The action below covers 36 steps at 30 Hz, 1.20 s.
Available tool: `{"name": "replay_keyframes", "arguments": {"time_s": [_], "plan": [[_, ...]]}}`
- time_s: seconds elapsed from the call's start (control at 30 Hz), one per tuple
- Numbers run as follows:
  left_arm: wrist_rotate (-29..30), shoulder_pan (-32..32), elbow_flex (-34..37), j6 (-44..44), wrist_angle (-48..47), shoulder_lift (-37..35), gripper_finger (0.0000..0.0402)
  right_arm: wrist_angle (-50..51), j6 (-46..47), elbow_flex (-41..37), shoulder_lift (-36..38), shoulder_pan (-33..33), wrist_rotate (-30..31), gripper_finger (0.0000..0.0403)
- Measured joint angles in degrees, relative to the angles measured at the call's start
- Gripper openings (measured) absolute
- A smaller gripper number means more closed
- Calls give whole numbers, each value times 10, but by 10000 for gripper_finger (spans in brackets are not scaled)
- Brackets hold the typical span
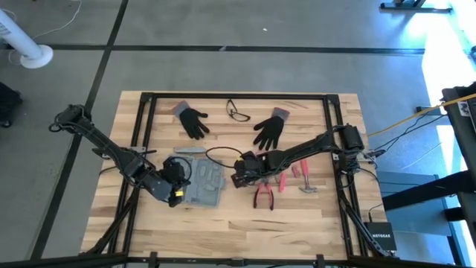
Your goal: Prefit tool cases
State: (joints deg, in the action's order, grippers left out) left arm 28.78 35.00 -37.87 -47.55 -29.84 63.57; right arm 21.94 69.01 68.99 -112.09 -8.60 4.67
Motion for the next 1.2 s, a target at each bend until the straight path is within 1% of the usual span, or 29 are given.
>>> {"name": "replay_keyframes", "arguments": {"time_s": [0.1, 0.3, 0.43, 0.57, 0.7, 0.93, 1.07, 1.2], "plan": [[0, 0, 0, -2, 1, 0, 0, -3, 5, 0, -5, -1, -10, 0], [0, 0, 0, -3, -1, 0, 0, 20, 9, 0, 0, 0, -8, 0], [0, 0, 0, -1, -1, 0, 0, 9, 10, 0, 0, -1, -28, 0], [0, 0, 0, -1, -1, 0, 0, -21, 17, 0, 0, -4, -28, 0], [0, 0, 0, 0, -1, 0, 0, -23, 28, 0, 0, -6, -31, 0], [0, 1, 0, 0, -2, 0, 0, -24, 39, 17, 0, -27, -15, 0], [0, 7, 0, 0, -5, 0, 0, 17, 46, 31, 0, -48, 8, 0], [0, 15, 0, 0, -13, 0, 0, 41, 76, 31, -6, -58, 22, 0]]}}
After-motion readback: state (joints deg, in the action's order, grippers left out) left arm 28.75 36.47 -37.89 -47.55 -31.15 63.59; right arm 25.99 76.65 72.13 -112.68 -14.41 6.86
